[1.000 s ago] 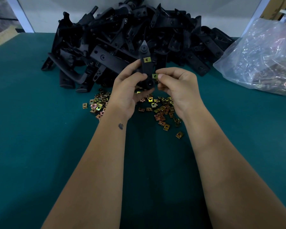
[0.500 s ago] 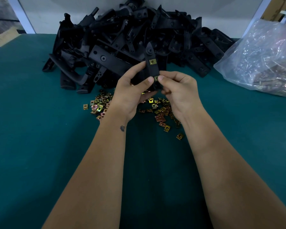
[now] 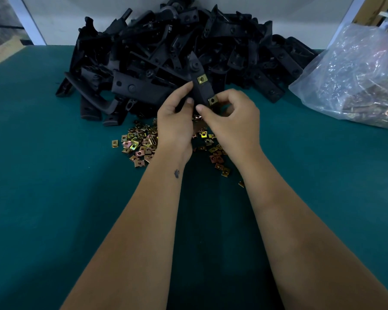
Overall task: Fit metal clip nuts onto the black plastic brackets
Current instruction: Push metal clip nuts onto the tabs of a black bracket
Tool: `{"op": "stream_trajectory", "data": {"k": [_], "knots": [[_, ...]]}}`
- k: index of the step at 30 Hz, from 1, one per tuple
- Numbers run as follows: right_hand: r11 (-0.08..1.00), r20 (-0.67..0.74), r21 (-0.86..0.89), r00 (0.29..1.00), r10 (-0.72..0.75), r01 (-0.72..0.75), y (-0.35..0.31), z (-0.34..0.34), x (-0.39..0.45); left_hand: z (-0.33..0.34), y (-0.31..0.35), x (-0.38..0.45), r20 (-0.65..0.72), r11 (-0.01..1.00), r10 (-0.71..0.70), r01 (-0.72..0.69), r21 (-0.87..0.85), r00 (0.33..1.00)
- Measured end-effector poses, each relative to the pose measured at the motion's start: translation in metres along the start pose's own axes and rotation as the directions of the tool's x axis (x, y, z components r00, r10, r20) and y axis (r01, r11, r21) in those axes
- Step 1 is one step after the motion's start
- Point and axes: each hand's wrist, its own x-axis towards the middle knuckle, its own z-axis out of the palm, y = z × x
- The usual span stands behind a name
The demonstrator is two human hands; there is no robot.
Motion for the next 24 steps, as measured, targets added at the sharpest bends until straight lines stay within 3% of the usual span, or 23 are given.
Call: {"op": "stream_trajectory", "data": {"k": [5,12,16,19,22,24], "knots": [[0.980,0.002,-0.169,0.994,-0.110,0.108,-0.001,-0.002,-0.003,0.003,0.001,-0.003,-0.032,1.000,-0.001,0.002,0.020,0.999],[0.982,-0.001,-0.169,0.997,-0.083,0.082,-0.001,-0.003,-0.001,0.004,0.004,-0.004,-0.026,0.998,-0.023,0.024,0.050,0.999],[0.997,-0.079,-0.075,0.997,0.009,-0.015,0.000,-0.006,0.001,0.002,0.004,-0.004,-0.070,0.998,0.050,-0.046,0.051,0.996],[0.992,-0.102,0.090,0.990,0.092,-0.083,-0.001,-0.011,0.004,0.000,0.004,-0.001,-0.111,0.998,0.063,-0.062,0.010,0.992],[0.937,0.011,0.305,0.984,0.178,-0.172,-0.004,-0.015,0.006,0.001,0.003,-0.003,-0.125,0.997,0.056,-0.061,-0.038,0.991],[0.909,0.111,0.336,0.969,0.223,-0.248,-0.005,-0.013,0.006,0.002,0.002,-0.005,-0.133,0.996,0.074,-0.081,-0.048,0.988]]}}
